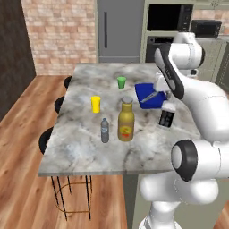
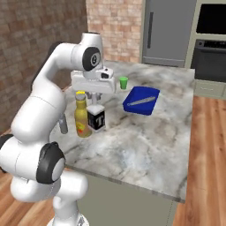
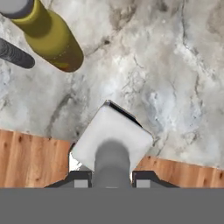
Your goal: Place the drinks on the dining counter in a tight cluster.
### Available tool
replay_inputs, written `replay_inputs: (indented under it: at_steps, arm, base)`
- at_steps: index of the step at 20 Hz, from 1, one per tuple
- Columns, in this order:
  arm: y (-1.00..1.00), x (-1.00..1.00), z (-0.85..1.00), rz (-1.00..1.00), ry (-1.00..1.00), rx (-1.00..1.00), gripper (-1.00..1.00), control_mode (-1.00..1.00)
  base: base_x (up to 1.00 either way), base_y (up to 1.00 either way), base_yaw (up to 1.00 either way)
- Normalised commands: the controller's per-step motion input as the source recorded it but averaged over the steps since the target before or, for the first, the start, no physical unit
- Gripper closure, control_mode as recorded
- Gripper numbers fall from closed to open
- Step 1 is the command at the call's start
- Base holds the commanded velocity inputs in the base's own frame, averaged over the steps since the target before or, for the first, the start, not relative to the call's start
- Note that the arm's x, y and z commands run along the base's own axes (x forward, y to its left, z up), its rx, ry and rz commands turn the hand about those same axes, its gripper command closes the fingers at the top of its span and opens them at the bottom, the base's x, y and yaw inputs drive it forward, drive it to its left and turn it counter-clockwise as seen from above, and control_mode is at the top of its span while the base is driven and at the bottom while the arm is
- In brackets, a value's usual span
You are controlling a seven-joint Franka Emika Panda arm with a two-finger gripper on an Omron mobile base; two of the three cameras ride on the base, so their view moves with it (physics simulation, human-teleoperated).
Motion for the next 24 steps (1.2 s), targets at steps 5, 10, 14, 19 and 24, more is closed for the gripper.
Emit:
replay_inputs:
  at_steps: [5, 10, 14, 19, 24]
  arm:
    - [-0.01, 0.17, -0.27, 0.30, 0.06, -0.04, 1.00, -1.00]
    - [0.00, 0.00, -0.29, 0.28, 0.00, 0.00, 1.00, -1.00]
    - [0.00, 0.03, -0.46, 0.22, -0.02, 0.01, 1.00, -1.00]
    - [0.01, 0.33, -0.44, 0.10, -0.12, 0.02, 1.00, -1.00]
    - [0.00, 0.96, -0.11, 0.00, -0.07, 0.07, 1.00, -1.00]
  base:
    - [0.00, 0.00, 0.00]
    - [0.00, 0.00, 0.00]
    - [0.00, 0.00, 0.00]
    - [0.00, 0.00, 0.00]
    - [0.00, 0.00, 0.00]
